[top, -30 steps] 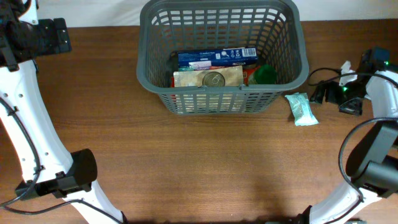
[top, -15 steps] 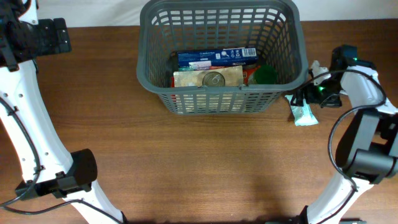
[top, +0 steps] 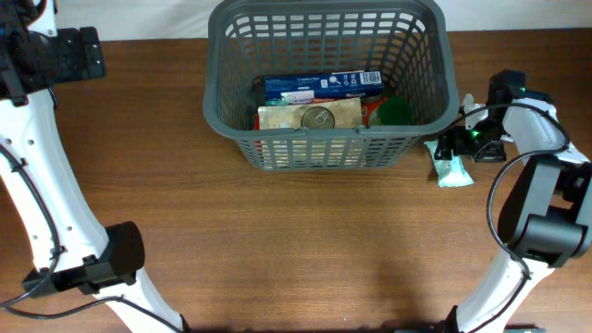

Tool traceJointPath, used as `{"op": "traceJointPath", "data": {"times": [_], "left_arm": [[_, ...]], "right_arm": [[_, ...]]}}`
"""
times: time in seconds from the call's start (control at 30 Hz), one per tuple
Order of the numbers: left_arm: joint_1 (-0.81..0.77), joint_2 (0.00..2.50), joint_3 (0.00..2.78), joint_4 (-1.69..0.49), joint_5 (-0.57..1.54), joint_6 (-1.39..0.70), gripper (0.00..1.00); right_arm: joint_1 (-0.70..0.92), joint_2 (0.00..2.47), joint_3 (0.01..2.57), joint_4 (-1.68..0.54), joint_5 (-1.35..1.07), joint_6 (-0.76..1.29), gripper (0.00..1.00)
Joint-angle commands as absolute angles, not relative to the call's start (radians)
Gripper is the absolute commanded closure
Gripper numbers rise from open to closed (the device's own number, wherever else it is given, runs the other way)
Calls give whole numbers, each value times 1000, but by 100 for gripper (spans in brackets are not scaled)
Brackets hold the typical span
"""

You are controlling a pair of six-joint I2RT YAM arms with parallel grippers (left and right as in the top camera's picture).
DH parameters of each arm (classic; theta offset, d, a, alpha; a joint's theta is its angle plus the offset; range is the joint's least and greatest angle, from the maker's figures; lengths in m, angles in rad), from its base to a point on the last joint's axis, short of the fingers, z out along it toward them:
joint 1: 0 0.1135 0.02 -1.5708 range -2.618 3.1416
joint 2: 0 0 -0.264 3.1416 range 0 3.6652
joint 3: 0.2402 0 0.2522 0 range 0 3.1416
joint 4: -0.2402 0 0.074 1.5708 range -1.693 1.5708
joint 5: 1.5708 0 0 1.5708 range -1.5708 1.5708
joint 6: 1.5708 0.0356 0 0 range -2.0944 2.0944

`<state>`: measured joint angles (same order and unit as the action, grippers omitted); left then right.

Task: Pack container
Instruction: 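Move the right gripper to the mint-green pouch, then grasp the mint-green pouch with the right gripper and lift it, then carry the pouch over the basket and release it inside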

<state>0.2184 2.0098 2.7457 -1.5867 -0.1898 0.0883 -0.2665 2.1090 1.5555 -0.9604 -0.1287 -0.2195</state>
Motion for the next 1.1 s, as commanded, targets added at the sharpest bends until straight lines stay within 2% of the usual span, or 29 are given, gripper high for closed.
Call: {"op": "traceJointPath", "data": {"times": [0.0, 0.1, 0.23, 0.47, 0.7, 0.77, 0.93, 1.07], "left_arm": [[224, 2014, 2742, -1588, -179, 79, 1], [224, 2014, 2742, -1588, -179, 79, 1], [223, 2014, 2742, -1588, -179, 79, 1], [224, 2014, 2742, -1588, -179, 79, 1], [223, 2014, 2742, -1588, -179, 79, 1], [223, 2014, 2742, -1588, -179, 79, 1], [223, 2014, 2742, -1588, -179, 79, 1], [223, 2014, 2742, -1588, -179, 79, 1]], "right_arm": [[-262, 2145, 1548, -964, -121, -174, 8], [-261, 2150, 1547, -969, -123, -174, 11], [-265, 2150, 1548, -973, -123, -146, 30], [-270, 2150, 1547, -979, -122, -121, 32], [-282, 2150, 1548, -990, -124, -50, 71], [-297, 2149, 1551, -991, -132, -5, 73], [-372, 2148, 1583, -1025, -292, 17, 85], [-446, 2142, 1678, -1108, -446, 17, 85]]}}
